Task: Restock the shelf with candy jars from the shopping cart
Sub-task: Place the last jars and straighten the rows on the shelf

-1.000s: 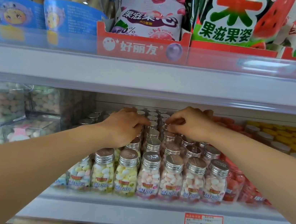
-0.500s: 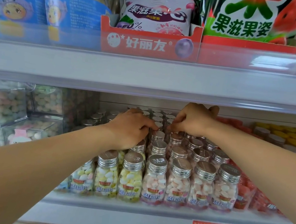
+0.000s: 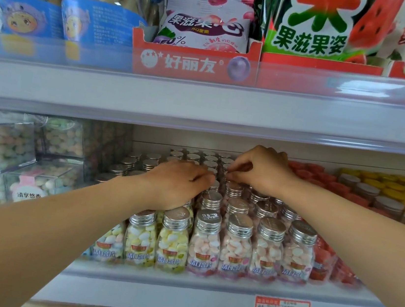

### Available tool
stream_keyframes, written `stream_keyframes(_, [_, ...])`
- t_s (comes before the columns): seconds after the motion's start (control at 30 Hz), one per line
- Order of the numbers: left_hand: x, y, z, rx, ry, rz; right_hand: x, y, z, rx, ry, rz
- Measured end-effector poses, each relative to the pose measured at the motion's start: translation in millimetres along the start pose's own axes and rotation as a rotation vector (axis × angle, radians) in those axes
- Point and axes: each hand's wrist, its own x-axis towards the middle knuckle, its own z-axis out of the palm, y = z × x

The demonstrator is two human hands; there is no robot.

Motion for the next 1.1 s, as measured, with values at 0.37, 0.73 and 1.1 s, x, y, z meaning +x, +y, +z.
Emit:
stream_keyframes(0.37, [2, -1, 0, 0.005, -0.064, 0.013, -2, 5, 1, 0.143, 0.004, -0.040])
stream_keyframes(0.73, [-2, 25, -12, -0.057, 0.002, 0.018, -30, 28, -38, 0.207, 0.026, -0.037])
stream_keyframes(1.1, [8, 110, 27, 0.037, -0.139, 0.165, -103, 89, -79, 0.051, -0.126, 0.006])
